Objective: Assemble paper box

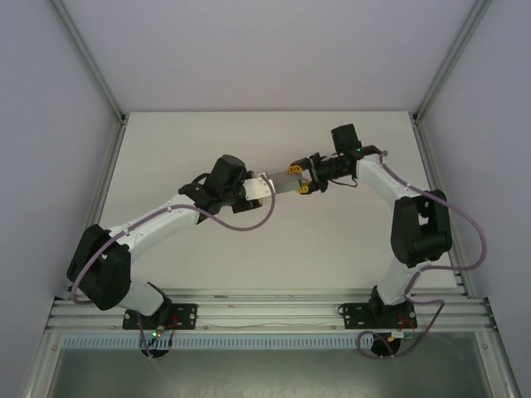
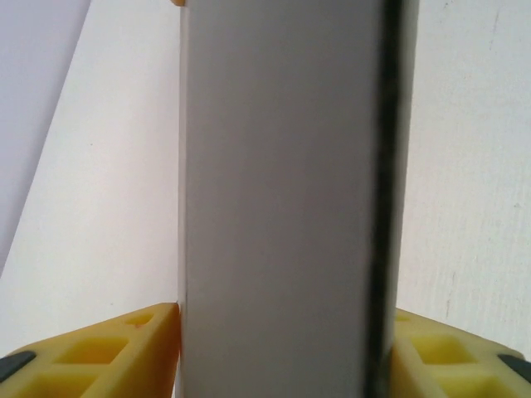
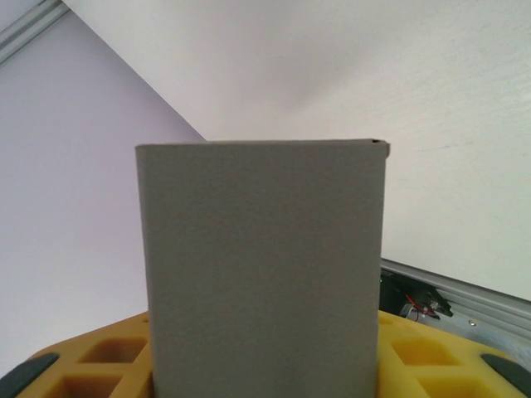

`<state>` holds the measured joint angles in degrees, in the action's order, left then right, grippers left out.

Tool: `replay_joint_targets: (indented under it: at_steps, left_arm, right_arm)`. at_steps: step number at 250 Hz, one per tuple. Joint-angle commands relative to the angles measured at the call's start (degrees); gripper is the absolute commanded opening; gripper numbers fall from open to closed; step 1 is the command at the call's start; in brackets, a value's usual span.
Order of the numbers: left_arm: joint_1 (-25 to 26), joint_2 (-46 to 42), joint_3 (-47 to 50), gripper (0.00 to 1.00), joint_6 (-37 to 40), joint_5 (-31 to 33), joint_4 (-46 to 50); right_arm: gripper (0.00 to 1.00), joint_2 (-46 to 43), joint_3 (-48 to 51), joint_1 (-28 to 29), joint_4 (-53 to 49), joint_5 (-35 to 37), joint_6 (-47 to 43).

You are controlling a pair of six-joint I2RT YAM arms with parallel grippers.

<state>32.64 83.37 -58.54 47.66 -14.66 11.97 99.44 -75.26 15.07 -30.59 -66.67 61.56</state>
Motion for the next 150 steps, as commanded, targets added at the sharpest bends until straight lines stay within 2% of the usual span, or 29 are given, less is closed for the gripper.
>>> replay_joint_targets:
  at_steps: [1,18,27,35,48,51,86,118,130,140,150]
  left_arm:
    - [-0.28,-2.15,-0.48,0.51,0.03,2.44,-4.42]
    - [-0.3,-2.15,-0.64,0.48,0.67,2.09,-3.8]
    - [-0.3,-2.03,-0.78,0.47,0.64,2.08,-3.32]
    - [-0.3,-1.91,-1.12,0.46,0.42,2.14,-2.57]
    - [-0.39,-1.72,-1.89,0.44,0.15,1.84,-0.57]
    - [-0.39,-1.66,-1.96,0.44,0.0,1.9,-0.2]
    - [-1.0,-1.15,-2.38,0.43,-0.16,-1.81,4.82]
    - [-2.16,1.26,-5.59,0.43,1.67,-8.93,15.56]
    - [-2.45,2.58,-6.99,0.43,0.6,-8.94,18.06]
    - [-2.79,3.76,-7.81,0.43,-0.34,-8.96,19.67]
    - [-3.3,4.86,-8.16,0.42,-0.73,-9.81,21.1]
  right_arm:
    - [0.54,-4.43,2.15,1.15,2.46,-2.12,2.72]
    - [0.54,-5.99,4.62,1.1,7.73,0.16,5.31]
    - [0.6,-6.68,5.67,0.92,9.5,1.17,6.06]
    - [0.69,-7.26,6.17,0.55,9.52,2.55,5.2]
    - [0.97,-8.38,6.28,-0.67,5.27,7.21,1.58]
    - [1.0,-8.79,6.21,-0.92,3.92,8.73,0.48]
    - [1.0,-15.47,6.52,-3.46,-2.02,32.35,-13.45]
    - [1.0,-23.35,9.73,-3.69,4.4,57.57,-31.82]
    - [1.0,-26.37,12.43,-3.8,9.38,62.42,-38.24]
    - [1.0,-29.04,14.7,-3.85,12.34,65.53,-39.53]
    - [1.0,-31.38,17.8,-3.95,17.51,65.81,-41.97]
